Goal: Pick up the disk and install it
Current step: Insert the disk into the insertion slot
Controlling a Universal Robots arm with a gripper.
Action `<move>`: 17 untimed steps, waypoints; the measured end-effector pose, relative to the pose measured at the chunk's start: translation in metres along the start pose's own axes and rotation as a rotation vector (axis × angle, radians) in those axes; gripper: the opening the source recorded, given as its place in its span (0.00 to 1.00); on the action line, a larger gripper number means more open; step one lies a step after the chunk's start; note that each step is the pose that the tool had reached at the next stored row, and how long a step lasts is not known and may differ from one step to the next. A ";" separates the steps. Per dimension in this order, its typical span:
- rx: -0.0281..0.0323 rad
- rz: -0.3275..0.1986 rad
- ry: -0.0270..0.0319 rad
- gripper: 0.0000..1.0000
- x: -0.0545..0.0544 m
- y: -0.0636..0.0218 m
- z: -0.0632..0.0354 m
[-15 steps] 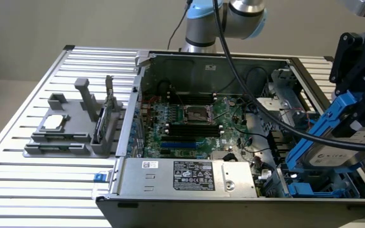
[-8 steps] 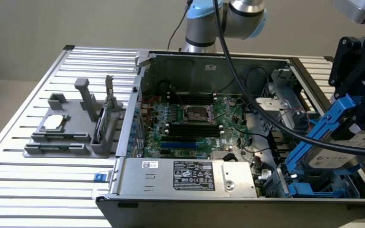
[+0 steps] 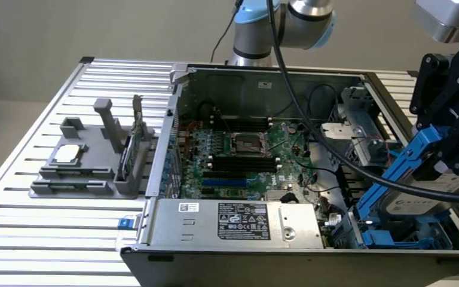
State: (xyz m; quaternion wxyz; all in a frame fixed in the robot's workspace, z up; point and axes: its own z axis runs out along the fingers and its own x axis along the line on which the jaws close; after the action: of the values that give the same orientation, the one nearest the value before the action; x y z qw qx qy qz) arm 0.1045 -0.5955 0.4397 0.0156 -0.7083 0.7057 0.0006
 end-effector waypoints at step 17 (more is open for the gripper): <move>0.0004 0.007 0.0012 0.33 0.000 -0.0013 0.0106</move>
State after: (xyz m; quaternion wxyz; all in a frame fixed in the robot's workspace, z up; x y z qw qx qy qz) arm 0.1060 -0.5955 0.4291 0.0153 -0.7059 0.7081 0.0001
